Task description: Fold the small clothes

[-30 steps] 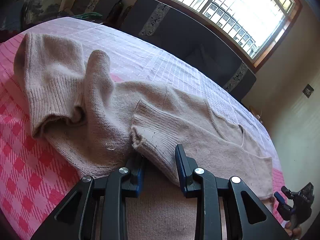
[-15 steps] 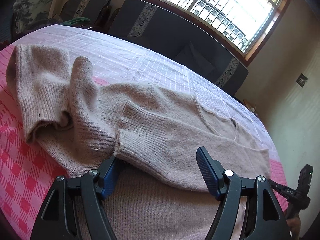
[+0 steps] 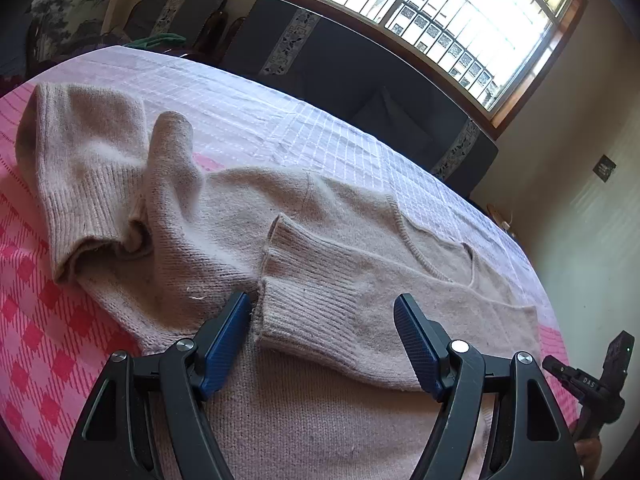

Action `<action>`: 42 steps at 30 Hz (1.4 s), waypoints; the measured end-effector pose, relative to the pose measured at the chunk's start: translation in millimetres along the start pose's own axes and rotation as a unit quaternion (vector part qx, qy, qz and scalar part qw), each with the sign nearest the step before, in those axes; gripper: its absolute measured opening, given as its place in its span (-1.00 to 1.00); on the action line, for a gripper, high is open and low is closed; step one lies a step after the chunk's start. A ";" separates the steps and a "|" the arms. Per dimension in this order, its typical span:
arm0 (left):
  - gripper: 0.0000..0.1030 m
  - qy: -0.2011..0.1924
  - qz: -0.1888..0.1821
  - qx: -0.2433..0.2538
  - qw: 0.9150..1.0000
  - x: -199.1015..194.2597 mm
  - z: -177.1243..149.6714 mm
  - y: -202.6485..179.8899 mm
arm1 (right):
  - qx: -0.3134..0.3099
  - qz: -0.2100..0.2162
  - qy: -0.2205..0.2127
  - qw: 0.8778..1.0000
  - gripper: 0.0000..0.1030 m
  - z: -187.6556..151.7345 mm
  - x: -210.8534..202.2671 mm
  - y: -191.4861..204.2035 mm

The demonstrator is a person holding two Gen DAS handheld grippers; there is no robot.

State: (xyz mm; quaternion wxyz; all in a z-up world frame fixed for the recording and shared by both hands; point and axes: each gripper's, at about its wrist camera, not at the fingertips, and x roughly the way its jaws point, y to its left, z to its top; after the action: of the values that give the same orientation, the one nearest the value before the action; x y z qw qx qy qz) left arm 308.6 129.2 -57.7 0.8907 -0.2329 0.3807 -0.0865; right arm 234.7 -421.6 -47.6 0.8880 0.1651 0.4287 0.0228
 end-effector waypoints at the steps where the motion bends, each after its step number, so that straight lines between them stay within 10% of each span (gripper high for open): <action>1: 0.44 0.000 0.001 0.001 1.000 0.4 0.0 -0.4 | -0.003 0.001 -0.005 1.000 -0.73 3.9 -1.1 3.0; 7: 0.44 -0.009 0.018 0.000 1.000 -4.0 -0.8 -0.5 | -0.015 -0.013 0.039 0.999 -0.47 19.9 36.2 7.9; 15: 0.67 -0.083 0.047 -0.063 0.993 -101.7 29.4 55.7 | -0.047 0.047 -0.036 0.997 -0.45 -2.8 -24.2 34.7; 23: 0.67 0.004 0.027 -0.145 0.989 -116.3 89.9 164.9 | -0.027 0.070 0.011 0.997 -0.45 -48.0 -4.2 34.0; 33: 0.65 0.050 0.040 -0.128 0.990 -58.9 115.3 180.3 | -0.002 0.076 0.018 0.997 -0.45 -45.3 1.6 24.6; 35: 0.26 0.028 0.041 -0.107 0.993 -58.3 119.0 171.6 | -0.007 0.073 0.018 0.997 -0.42 -45.2 2.1 26.9; 36: -0.68 0.038 0.068 -0.093 0.993 -52.4 122.8 167.8 | -0.010 0.072 0.018 0.997 -0.40 -45.6 1.9 28.4; 37: -0.90 0.056 0.085 -0.093 0.990 -45.3 124.0 167.9 | -0.012 0.072 0.018 0.997 -0.31 -45.7 2.0 29.4; 42: -0.91 0.020 0.036 -0.109 0.993 -64.3 130.5 147.0 | -0.025 0.072 0.005 0.997 0.24 -46.6 -2.9 34.2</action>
State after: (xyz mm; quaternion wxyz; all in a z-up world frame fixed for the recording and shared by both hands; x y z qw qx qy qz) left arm 354.2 324.9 -8.9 0.8548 -0.3127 0.4139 -0.0170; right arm 200.6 -377.1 -61.6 0.8856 0.1735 0.4196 0.0981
